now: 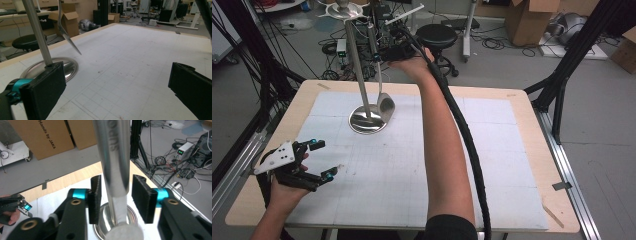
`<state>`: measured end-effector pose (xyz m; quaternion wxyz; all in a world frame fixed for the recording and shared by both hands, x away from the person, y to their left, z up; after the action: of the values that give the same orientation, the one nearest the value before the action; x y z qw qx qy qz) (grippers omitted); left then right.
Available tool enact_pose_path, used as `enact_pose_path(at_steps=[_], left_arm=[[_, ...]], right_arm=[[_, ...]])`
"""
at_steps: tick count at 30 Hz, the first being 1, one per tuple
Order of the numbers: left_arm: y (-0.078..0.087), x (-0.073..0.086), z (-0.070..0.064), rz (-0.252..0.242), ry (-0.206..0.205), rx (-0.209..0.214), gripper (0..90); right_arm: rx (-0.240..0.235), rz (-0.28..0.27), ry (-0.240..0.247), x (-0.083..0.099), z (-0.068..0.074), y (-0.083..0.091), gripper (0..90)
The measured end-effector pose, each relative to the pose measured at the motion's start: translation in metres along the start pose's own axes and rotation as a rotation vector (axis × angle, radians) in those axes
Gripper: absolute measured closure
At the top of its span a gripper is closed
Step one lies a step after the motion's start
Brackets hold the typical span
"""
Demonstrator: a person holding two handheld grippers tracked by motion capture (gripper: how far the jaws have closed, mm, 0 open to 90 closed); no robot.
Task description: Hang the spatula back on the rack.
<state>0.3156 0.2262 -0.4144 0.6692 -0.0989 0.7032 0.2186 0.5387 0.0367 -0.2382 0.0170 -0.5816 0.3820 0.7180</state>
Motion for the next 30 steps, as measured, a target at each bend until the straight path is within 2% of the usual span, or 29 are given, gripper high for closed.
enact_pose_path(at_steps=[7, 9, 13, 19, 30], left_arm=[[-0.001, 0.001, 0.0, 0.003, -0.002, 0.001, 1.7], [-0.001, 0.001, 0.0, 0.004, -0.001, 0.001, 1.7], [-0.002, 0.0, -0.001, 0.007, -0.004, 0.003, 1.7], [-0.001, 0.001, -0.002, 0.007, -0.001, 0.001, 1.7], [-0.006, 0.003, -0.003, 0.02, 0.001, 0.012, 1.7]], right_arm=[[0.022, 0.007, 0.006, 0.003, 0.001, 0.014, 47.7], [0.026, 0.02, 0.017, 0.006, 0.003, 0.021, 46.7], [0.03, 0.028, 0.031, 0.013, 0.004, 0.037, 39.4], [0.029, -0.012, 0.034, 0.029, 0.007, 0.066, 39.1], [0.079, -0.033, 0.004, 0.066, -0.009, 0.117, 35.3]])
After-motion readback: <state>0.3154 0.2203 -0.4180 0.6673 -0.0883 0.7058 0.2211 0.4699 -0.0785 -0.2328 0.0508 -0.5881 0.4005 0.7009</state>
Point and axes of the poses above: each handheld gripper's, and its own axes: y roughly backward along the jaws, x roughly out of its underside, z roughly to its left, the point moved 8 cm from there along -y, roughly forward along the jaws, and after that the axes turned 9 degrees about x, right-handed, at the moved point
